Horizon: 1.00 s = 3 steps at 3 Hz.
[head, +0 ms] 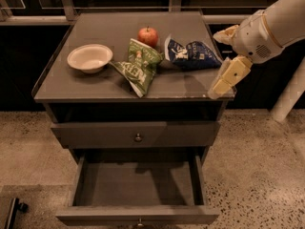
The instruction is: Place green jalapeno chip bag into middle drawer
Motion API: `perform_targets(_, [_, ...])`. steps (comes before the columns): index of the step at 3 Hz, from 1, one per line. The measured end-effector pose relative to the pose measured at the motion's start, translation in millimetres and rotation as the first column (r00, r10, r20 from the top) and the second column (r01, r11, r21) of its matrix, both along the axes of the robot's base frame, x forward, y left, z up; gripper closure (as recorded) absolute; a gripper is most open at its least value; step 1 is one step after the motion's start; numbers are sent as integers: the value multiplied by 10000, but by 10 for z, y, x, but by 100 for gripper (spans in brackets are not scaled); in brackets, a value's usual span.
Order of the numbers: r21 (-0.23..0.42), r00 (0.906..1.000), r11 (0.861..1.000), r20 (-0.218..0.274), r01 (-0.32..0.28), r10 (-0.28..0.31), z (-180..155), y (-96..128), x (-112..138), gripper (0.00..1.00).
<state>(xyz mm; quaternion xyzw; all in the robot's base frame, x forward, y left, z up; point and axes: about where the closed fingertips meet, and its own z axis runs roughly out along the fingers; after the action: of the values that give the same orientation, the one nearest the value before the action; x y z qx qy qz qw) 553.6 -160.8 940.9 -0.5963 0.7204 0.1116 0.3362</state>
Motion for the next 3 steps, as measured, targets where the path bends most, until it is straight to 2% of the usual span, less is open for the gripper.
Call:
perform_targets(1, [521, 9998, 9986, 154, -112, 104, -119, 232, -11, 0])
perform_targets(2, [891, 9961, 9925, 357, -838, 809, -302, 697, 53, 0])
perform_targets(3, [1049, 9875, 9834, 698, -1480, 1412, -457, 1143, 167, 0])
